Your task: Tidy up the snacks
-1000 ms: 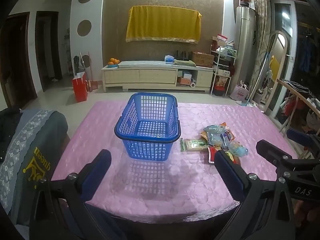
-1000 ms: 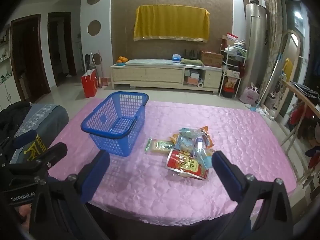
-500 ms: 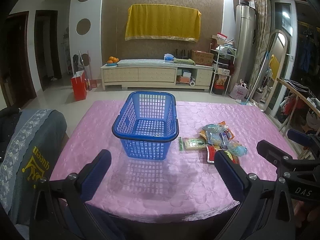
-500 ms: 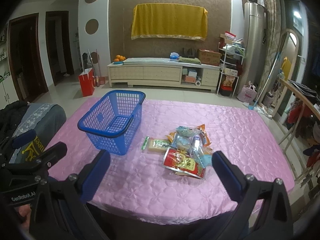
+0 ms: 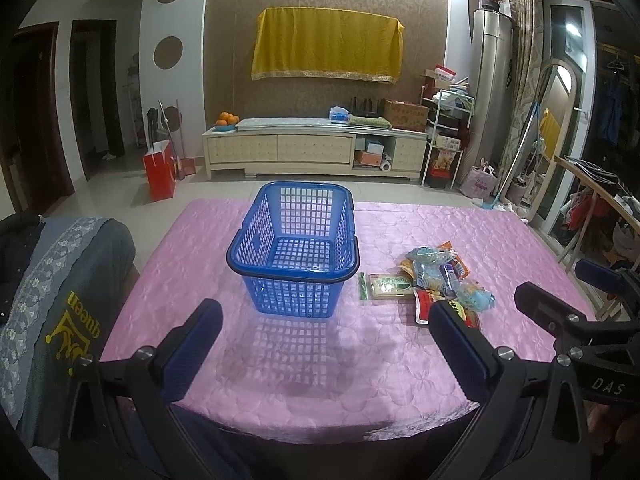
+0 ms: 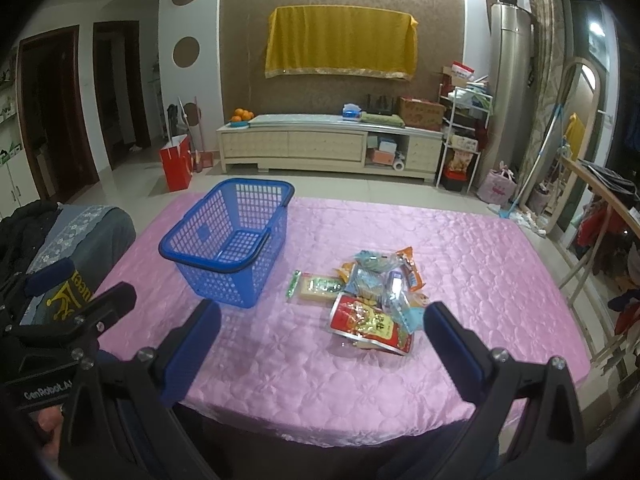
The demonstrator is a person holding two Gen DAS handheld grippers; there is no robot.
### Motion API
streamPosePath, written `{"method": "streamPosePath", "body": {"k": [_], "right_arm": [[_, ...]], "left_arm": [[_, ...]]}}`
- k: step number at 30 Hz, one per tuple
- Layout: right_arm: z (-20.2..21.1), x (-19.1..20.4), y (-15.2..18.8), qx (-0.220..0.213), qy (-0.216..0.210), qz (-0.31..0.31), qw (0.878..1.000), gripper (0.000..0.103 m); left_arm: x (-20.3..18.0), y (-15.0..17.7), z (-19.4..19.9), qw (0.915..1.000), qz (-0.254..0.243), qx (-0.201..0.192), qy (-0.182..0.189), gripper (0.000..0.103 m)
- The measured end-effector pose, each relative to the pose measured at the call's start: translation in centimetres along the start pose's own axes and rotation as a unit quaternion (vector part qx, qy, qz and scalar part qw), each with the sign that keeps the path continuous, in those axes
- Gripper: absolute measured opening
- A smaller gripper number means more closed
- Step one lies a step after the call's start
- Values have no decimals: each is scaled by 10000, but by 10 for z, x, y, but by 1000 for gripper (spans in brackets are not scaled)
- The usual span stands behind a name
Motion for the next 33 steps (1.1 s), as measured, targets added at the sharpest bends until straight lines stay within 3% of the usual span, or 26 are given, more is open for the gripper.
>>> {"method": "streamPosePath", "body": {"k": [33], "right_arm": [[5,2,-2,16,5,5,10000,103]], "left_arm": [[-5,-6,6,10000,-42,-46,35,102]]}}
Point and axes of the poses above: each gripper's, at about its wrist camera, not at the fingertips, and z roughly against the way its jaws point, x to its left, y to its underside, the point moved 3 cm from there along -z, roughly the way its jaws point, and after that the axes turned 13 degrees about -y, right-handed, at the moved point
